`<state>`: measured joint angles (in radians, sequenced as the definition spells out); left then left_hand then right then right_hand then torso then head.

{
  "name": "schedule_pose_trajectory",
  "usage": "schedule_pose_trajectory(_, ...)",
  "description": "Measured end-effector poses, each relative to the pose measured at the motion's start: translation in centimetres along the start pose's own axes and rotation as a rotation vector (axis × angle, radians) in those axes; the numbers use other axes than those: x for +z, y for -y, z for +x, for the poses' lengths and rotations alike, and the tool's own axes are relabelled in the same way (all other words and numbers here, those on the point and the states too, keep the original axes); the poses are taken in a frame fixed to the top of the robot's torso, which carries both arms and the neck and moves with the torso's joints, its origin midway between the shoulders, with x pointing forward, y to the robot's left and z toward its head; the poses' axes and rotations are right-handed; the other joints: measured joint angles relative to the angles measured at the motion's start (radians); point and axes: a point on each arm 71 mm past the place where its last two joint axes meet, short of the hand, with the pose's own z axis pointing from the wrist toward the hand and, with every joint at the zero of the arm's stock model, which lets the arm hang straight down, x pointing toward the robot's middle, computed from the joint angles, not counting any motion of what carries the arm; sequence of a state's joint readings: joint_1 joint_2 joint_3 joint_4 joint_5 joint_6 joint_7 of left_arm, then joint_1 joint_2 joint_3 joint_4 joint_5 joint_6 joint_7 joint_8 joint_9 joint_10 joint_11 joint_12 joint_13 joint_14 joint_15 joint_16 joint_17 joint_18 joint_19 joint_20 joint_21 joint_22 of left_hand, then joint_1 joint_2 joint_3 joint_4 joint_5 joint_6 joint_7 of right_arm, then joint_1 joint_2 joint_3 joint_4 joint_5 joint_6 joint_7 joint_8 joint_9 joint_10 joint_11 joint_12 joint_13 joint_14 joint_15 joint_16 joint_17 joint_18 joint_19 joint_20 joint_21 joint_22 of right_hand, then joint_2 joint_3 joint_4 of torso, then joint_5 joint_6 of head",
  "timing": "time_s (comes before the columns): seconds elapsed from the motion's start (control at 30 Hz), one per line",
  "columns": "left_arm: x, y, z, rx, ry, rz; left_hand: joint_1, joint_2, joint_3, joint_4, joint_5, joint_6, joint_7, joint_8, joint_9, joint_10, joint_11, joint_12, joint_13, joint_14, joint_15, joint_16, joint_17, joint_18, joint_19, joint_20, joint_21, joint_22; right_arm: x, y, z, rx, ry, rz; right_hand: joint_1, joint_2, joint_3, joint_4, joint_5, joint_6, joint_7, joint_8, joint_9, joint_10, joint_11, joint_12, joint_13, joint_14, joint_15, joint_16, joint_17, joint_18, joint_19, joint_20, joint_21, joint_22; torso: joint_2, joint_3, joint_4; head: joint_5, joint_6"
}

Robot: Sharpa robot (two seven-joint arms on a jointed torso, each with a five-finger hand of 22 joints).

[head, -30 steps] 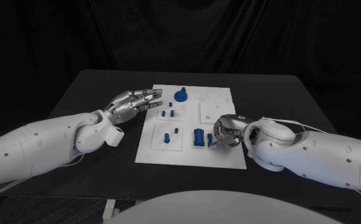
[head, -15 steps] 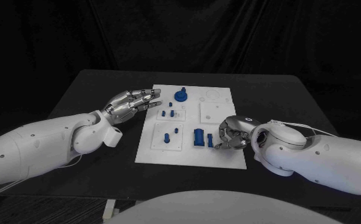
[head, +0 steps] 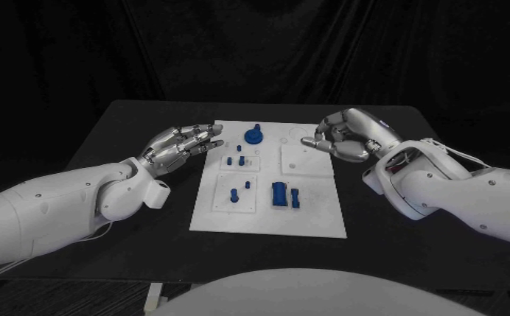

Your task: Assemble the parts on the task board

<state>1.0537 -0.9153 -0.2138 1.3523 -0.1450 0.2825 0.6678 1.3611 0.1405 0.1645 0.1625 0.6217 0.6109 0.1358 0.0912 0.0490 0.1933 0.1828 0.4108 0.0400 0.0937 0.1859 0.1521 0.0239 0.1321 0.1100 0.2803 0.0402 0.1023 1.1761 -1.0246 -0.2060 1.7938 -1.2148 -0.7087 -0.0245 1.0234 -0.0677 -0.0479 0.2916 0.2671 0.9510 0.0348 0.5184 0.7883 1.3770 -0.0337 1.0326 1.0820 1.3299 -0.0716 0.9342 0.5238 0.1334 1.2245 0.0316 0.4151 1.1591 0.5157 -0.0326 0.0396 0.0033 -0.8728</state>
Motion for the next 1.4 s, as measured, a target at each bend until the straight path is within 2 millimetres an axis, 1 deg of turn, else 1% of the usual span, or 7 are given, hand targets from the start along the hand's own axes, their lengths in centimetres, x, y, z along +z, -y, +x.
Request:
schedule_pose_trajectory(0.13, 0.2, -0.1, 0.2, 0.027, 0.008, 0.000, -0.009, -0.009, -0.063, 0.094, -0.030, 0.006, -0.006, 0.007, 0.000, 0.002, -0.023, -0.002, 0.000, 0.008, -0.023, -0.002, 0.000, 0.000, 0.013, -0.014, 0.005, -0.001, 0.3, 0.9, -1.0, 0.151, 0.082, -0.009, -0.002, 0.034, -0.085, -0.010, -0.009, -0.068, 0.105, -0.140, -0.184, -0.319, 0.149, -0.580, -0.377, -0.229, 0.157, -0.462, -0.183, 0.029, -0.183, 0.124, -0.294, -0.250, -0.005, 0.0008, 0.0004, 0.009, 0.000)
schedule_pose_trajectory(0.17, 0.2, -0.1, 0.2, 0.033, 0.010, 0.000, -0.009, -0.009, -0.063, 0.095, -0.055, 0.006, -0.005, 0.007, 0.000, -0.006, -0.031, -0.014, 0.000, 0.008, -0.024, -0.015, 0.000, 0.000, -0.001, -0.029, 0.004, -0.001, 0.3, 1.1, -1.0, 0.184, 0.090, -0.007, -0.043, -0.157, -0.180, 0.015, -0.056, -0.234, 0.062, -0.259, -0.265, -0.587, 0.237, -0.770, -0.479, -0.505, 0.266, -0.667, -0.288, -0.086, -0.387, 0.184, -0.341, -0.371, -0.006, 0.0010, 0.0004, 0.010, 0.000)
schedule_pose_trajectory(0.3, 0.4, -0.2, 0.3, 0.063, 0.020, -0.001, -0.107, -0.015, -0.118, 0.124, -0.261, -0.089, -0.057, -0.014, 0.000, -0.092, -0.120, -0.165, -0.002, -0.082, -0.133, -0.135, -0.011, 0.000, -0.084, -0.119, -0.023, -0.066, 0.4, 1.9, -0.4, 0.318, 0.101, -0.014, -0.068, -0.198, -0.237, 0.018, -0.060, -0.585, -0.222, -0.412, -0.454, -1.208, -0.090, -0.987, -0.814, -1.249, 0.096, -0.909, -0.500, -0.039, -1.188, 0.173, -0.396, -1.146, -0.013, 0.0020, -0.0015, 0.023, 0.000)
schedule_pose_trajectory(0.4, 0.5, -0.2, 0.3, 0.085, 0.032, -0.001, -0.127, -0.018, -0.186, 0.123, -0.313, -0.153, -0.085, -0.022, -0.001, -0.135, -0.153, -0.209, -0.003, -0.099, -0.159, -0.143, -0.014, 0.000, -0.112, -0.151, -0.023, -0.073, 0.4, 2.1, 0.2, 0.392, 0.100, -0.036, -0.057, -0.209, -0.235, 0.019, -0.060, -0.649, -0.277, -0.437, -0.501, -1.281, -0.117, -0.990, -0.822, -1.310, 0.080, -0.911, -0.501, -0.040, -1.219, 0.168, -0.396, -1.144, -0.017, 0.0024, -0.0030, 0.031, 0.000)
schedule_pose_trajectory(0.7, 0.6, -0.2, 0.2, 0.135, 0.055, -0.003, -0.116, -0.007, -0.251, 0.124, -0.319, -0.172, -0.103, -0.034, -0.001, -0.154, -0.172, -0.231, -0.005, -0.099, -0.159, -0.143, -0.014, 0.000, -0.106, -0.155, -0.023, -0.078, 0.6, 2.0, 1.3, 0.511, 0.062, -0.085, -0.048, -0.218, -0.235, 0.019, -0.087, -0.691, -0.253, -0.446, -0.542, -1.295, -0.105, -0.990, -0.860, -1.317, 0.080, -0.911, -0.509, -0.040, -1.226, 0.143, -0.396, -1.148, -0.017, 0.0037, -0.0029, 0.033, 0.000)
schedule_pose_trajectory(0.83, 0.6, -0.3, 0.2, 0.139, 0.058, -0.008, -0.248, -0.011, -0.263, 0.111, -0.342, -0.216, -0.115, -0.055, -0.010, -0.157, -0.175, -0.246, -0.014, -0.099, -0.159, -0.143, -0.016, 0.000, -0.101, -0.160, -0.023, -0.082, 0.6, 2.0, 1.4, 0.519, 0.058, -0.087, -0.618, -0.061, -0.069, -0.218, -0.177, -0.835, -0.033, -0.501, -0.701, -1.377, 0.039, -1.025, -0.997, -1.322, 0.074, -0.911, -0.509, -0.133, -1.231, -0.022, -0.396, -1.148, -0.016, 0.0037, -0.0033, 0.034, 0.001)
schedule_pose_trajectory(1.4, 4.7, 2.2, 3.0, 0.173, 0.181, 0.076, -0.814, -0.112, -0.201, 0.005, -0.468, -0.394, -0.133, -0.080, -0.036, -0.183, -0.178, -0.304, -0.029, -0.099, -0.160, -0.143, -0.016, -0.001, -0.111, -0.257, -0.023, -0.089, 5.1, 0.0, 1.2, 0.735, 0.208, 0.004, -1.016, 0.068, 0.043, -0.292, -0.257, -0.944, -0.031, -0.501, -0.783, -1.375, 0.036, -1.025, -1.078, -1.322, 0.074, -0.911, -0.510, -0.133, -1.228, -0.030, -0.396, -1.148, 0.006, 0.0183, -0.0218, 0.011, 0.169)
